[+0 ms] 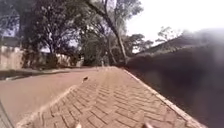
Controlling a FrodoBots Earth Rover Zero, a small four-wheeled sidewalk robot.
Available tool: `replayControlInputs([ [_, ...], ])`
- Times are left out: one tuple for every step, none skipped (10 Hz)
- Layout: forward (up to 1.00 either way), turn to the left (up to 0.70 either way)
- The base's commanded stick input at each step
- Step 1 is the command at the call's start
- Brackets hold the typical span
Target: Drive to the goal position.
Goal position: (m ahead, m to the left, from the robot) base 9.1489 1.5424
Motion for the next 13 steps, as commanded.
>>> replayControlInputs([
  [0.70, 0.00],
  [0.70, 0.00],
  [0.70, 0.00],
  [0.70, 0.00],
  [0.70, 0.00],
  [0.70, 0.00],
  [0.70, 0.00],
  [0.70, 0.00],
  [0.70, 0.00],
  [0.70, 0.00],
  [0.70, 0.00],
  [0.70, 0.00],
  [0.70, 0.00],
])
